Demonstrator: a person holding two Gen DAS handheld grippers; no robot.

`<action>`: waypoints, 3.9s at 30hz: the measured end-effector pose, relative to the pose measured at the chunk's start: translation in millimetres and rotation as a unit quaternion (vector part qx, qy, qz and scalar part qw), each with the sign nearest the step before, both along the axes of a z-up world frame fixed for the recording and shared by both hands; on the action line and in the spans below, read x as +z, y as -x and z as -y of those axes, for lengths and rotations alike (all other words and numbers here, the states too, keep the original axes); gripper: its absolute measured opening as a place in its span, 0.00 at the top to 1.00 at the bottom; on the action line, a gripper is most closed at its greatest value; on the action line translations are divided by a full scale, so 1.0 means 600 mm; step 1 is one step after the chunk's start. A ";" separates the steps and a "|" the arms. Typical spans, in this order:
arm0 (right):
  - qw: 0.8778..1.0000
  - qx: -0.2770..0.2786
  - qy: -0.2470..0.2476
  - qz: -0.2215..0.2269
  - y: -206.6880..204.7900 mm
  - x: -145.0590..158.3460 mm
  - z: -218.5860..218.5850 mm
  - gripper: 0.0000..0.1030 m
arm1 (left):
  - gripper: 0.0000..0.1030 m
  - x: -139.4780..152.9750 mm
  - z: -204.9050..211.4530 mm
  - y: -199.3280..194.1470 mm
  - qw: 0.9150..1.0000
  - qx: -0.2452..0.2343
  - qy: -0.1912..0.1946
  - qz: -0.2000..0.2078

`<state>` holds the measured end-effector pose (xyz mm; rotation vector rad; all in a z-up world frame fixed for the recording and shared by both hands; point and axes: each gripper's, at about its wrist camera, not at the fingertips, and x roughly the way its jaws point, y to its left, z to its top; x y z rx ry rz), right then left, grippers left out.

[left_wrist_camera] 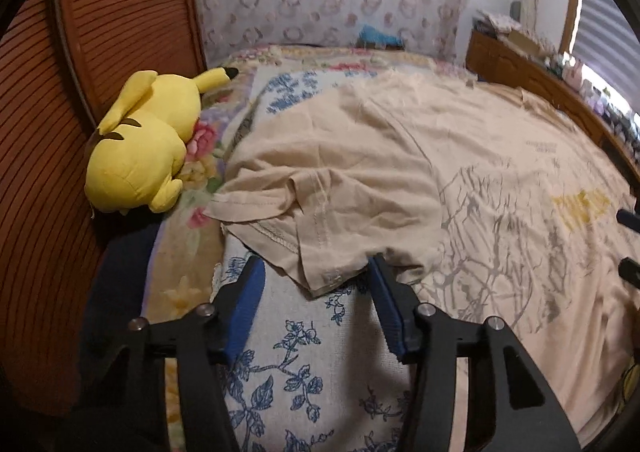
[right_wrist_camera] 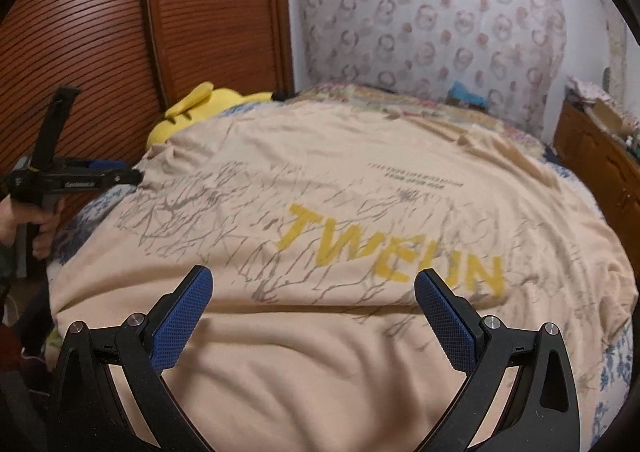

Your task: Fold small clothes

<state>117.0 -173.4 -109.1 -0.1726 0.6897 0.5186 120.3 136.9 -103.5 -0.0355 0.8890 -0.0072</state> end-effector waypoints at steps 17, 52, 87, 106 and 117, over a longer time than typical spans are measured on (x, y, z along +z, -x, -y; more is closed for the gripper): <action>1.000 -0.006 0.005 -0.015 -0.004 -0.012 -0.001 0.00 | 0.97 0.109 0.062 -0.026 0.996 -0.075 0.000 0.049; 1.000 0.009 0.008 0.000 0.003 -0.003 -0.010 0.00 | 1.00 0.023 -0.001 -0.079 0.996 -0.083 0.027 -0.018; 1.000 0.009 0.002 -0.002 0.010 -0.003 -0.004 0.00 | 0.42 0.043 0.034 -0.104 0.992 -0.125 -0.013 -0.035; 0.997 0.078 -0.015 -0.024 -0.104 0.055 -0.111 0.23 | 0.20 0.006 0.018 -0.087 0.992 -0.122 0.002 0.000; 0.991 0.103 -0.011 -0.087 -0.163 0.011 -0.161 0.66 | 0.13 0.003 0.017 -0.084 0.994 -0.106 0.001 -0.003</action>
